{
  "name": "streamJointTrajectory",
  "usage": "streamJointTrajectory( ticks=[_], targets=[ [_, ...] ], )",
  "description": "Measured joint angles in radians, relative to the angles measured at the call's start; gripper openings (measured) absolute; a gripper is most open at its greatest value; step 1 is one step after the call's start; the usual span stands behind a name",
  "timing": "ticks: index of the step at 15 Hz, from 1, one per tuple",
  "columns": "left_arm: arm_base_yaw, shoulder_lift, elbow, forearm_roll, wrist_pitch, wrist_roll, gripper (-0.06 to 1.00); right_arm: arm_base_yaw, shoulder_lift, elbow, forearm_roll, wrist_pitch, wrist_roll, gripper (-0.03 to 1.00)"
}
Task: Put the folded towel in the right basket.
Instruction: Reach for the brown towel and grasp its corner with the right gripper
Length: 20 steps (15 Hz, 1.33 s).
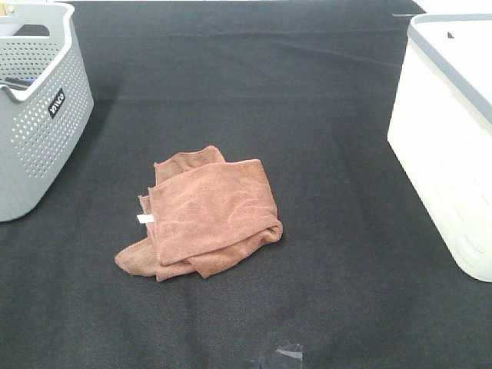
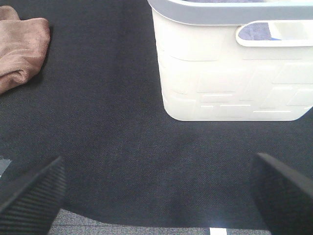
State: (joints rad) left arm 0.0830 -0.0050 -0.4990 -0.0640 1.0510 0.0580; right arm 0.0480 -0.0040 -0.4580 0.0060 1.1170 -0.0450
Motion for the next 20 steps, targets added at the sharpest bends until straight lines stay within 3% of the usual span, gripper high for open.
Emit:
streamJointTrajectory(
  ticks=[20],
  targets=[
    [0.000,0.000,0.000,0.000,0.000,0.000,0.99,0.000,0.000,0.000,0.000,0.000,0.000,0.98]
  ],
)
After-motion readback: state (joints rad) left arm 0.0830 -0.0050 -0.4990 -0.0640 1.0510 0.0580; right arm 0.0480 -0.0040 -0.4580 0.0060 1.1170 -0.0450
